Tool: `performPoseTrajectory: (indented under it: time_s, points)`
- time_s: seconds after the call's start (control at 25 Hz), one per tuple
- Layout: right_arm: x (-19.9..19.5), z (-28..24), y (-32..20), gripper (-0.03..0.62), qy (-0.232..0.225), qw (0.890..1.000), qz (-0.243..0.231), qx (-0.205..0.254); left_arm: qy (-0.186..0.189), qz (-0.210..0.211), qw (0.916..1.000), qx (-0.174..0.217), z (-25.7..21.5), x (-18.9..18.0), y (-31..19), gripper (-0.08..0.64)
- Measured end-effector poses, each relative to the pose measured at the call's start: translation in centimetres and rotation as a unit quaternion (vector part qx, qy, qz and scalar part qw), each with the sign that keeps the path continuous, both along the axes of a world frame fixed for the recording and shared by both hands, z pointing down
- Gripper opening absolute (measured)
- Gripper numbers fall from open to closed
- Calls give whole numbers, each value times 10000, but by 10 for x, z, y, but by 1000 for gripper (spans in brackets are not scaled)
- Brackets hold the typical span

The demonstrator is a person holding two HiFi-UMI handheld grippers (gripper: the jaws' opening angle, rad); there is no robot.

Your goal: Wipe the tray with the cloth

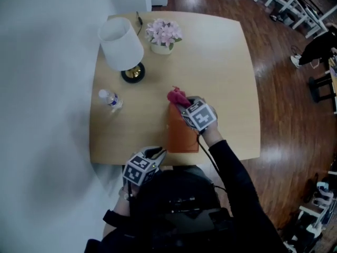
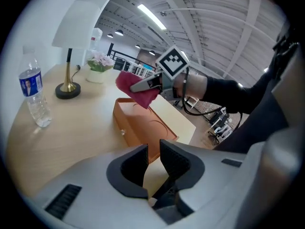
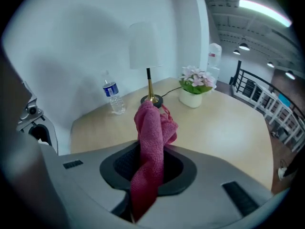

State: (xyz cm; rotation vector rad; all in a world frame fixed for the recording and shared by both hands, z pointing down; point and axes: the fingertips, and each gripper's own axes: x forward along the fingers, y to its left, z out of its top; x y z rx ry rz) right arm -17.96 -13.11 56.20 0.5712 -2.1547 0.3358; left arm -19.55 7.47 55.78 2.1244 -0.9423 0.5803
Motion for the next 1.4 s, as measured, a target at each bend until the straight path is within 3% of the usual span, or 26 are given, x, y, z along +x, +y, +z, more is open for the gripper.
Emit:
performPoseTrajectory:
  time_s: [0.2, 0.44, 0.56, 0.76, 0.96, 1.08, 1.24, 1.4]
  points:
    - [-32, 20, -14, 80, 536, 9951, -800, 199, -22, 266, 9990, -359, 34, 18, 13, 78]
    - [-35, 40, -12, 80, 764, 9919, -1008, 129, -136, 577, 9968, -528, 62, 34, 11, 78]
    - [-34, 40, -6, 80, 732, 9926, -960, 102, -234, 685, 9959, -540, 67, 35, 11, 78]
    - [-26, 51, 45, 80, 682, 9904, -1167, -296, -415, 860, 9937, -586, 71, 31, 14, 78]
    - [-5, 50, 132, 80, 389, 9858, -1376, -880, -518, 1037, 9914, -607, 72, 32, 14, 80]
    - [4, 49, 180, 80, 102, 9823, -1272, -1371, -519, 1165, 9901, -588, 71, 30, 14, 80]
    - [13, 56, 194, 78, 21, 9852, -931, -1436, -573, 1363, 9875, -544, 69, 33, 13, 80]
    - [8, 55, 192, 78, -90, 9846, -881, -1505, -664, 1493, 9849, -566, 72, 33, 14, 80]
